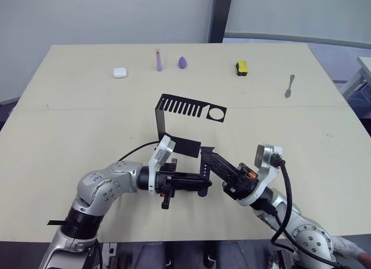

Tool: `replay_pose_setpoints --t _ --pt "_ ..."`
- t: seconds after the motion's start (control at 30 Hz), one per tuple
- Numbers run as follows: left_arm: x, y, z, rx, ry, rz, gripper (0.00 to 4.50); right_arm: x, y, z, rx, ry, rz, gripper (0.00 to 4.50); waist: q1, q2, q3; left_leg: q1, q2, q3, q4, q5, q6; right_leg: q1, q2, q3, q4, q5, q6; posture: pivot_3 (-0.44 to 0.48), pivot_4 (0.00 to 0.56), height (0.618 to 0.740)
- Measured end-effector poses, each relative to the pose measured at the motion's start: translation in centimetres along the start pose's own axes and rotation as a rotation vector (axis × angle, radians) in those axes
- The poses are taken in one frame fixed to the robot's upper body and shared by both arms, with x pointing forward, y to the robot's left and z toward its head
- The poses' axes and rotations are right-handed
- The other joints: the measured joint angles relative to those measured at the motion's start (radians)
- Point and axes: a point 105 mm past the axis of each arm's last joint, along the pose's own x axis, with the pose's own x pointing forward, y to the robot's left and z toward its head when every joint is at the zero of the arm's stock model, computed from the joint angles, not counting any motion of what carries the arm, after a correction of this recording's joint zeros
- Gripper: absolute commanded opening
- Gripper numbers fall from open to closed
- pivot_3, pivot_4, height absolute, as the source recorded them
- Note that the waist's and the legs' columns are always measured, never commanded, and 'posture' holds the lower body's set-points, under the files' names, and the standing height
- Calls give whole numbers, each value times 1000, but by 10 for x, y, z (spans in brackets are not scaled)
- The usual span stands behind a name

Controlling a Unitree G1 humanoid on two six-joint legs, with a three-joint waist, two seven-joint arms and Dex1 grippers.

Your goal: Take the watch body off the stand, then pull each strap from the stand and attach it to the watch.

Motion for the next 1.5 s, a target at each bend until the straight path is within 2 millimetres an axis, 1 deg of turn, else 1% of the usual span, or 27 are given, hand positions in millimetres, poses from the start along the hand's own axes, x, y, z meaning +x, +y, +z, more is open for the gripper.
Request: replay_pose_setpoints --t 0.43,0.53,0.57,0.6,0.67,0.7,0.77,0.8,0.83,0.97,1.0,1.07,1.17,1.23,1.3,1.37,1.43,1.5 --pt "-1 -1 0 0 3 -4 0 -2 0 -1 8 -6 2 28 0 0 0 0 0 0 0 0 0 0 0 0 0 0 0 0 150 740" --pt "-5 -12 1 21 22 -57 0 -3 0 -3 10 14 4 28 -2 0 0 0 0 0 0 0 0 0 0 0 0 0 0 0 150 740" --pt "-6 -14 3 41 17 -64 650 -3 0 -3 8 18 8 0 -1 0 0 0 0 0 0 0 0 0 0 0 0 0 0 0 150 740" --pt "-8 -15 4 56 5 -65 980 -3 0 -1 -7 14 7 0 -1 0 0 0 0 0 0 0 0 0 0 0 0 0 0 0 150 740" --pt "-12 -15 4 74 -19 -46 1859 -5 -1 3 -54 38 1 0 -1 0 0 0 0 0 0 0 0 0 0 0 0 0 0 0 150 740" --pt "-17 -14 5 93 -31 -26 2383 -7 -2 6 -109 52 -15 0 0 0 0 -1 0 0 0 0 0 -1 0 0 0 0 0 0 150 740" --pt "-31 -12 9 143 -43 34 3475 -13 -7 13 -256 83 -51 0 1 0 0 -2 0 0 0 0 0 -3 0 0 0 0 0 0 150 740" --pt "-41 -11 12 172 -43 72 3925 -17 -9 17 -335 111 -68 0 1 0 0 -4 0 1 0 0 0 -5 0 0 0 0 0 0 150 740" --pt "-52 -9 14 204 -42 119 4487 -23 -10 20 -415 140 -82 0 0 0 0 -7 0 1 0 1 -1 -8 0 0 1 0 0 0 150 740" --pt "-90 -1 14 289 -18 282 4487 -44 -17 33 -706 218 -138 0 4 0 0 -8 -1 3 0 2 -2 -11 0 -3 2 0 0 0 150 740" --pt "-102 3 10 311 27 336 4487 -51 -20 36 -789 227 -155 0 7 -1 0 -8 -1 3 0 2 -2 -11 0 -4 2 0 0 0 150 740" --pt "-126 11 3 340 97 434 4487 -64 -28 44 -877 220 -217 0 9 -1 0 -8 -2 6 0 2 -1 -12 0 -4 2 1 1 0 150 740" --pt "-160 23 -3 417 159 573 4487 -94 -43 52 -960 266 -320 0 13 -1 0 -8 -2 8 0 1 2 -13 -1 -2 1 2 3 0 150 740" --pt "-179 27 -8 447 168 650 4487 -112 -47 58 -993 284 -373 0 14 -1 0 -8 -2 8 0 1 2 -12 -1 -1 0 2 3 0 150 740" --pt "-203 28 -10 490 168 739 4487 -137 -52 68 -1040 329 -439 0 17 -1 0 -8 -2 8 0 0 3 -12 -2 -1 0 2 3 0 150 740" --pt "-227 24 -15 510 174 820 4487 -166 -58 82 -1080 371 -534 0 19 -1 -1 -7 -2 8 0 -2 6 -13 -2 -1 0 2 3 0 150 740" --pt "-239 20 -20 511 191 850 4487 -189 -62 91 -1090 375 -613 0 20 -1 -1 -7 -1 9 0 -3 6 -13 -2 -2 0 2 3 0 150 740" --pt "-238 18 -21 524 198 830 4487 -201 -64 96 -1100 376 -650 0 19 -1 -1 -6 -1 10 0 -3 6 -13 -2 -1 0 2 3 0 150 740"
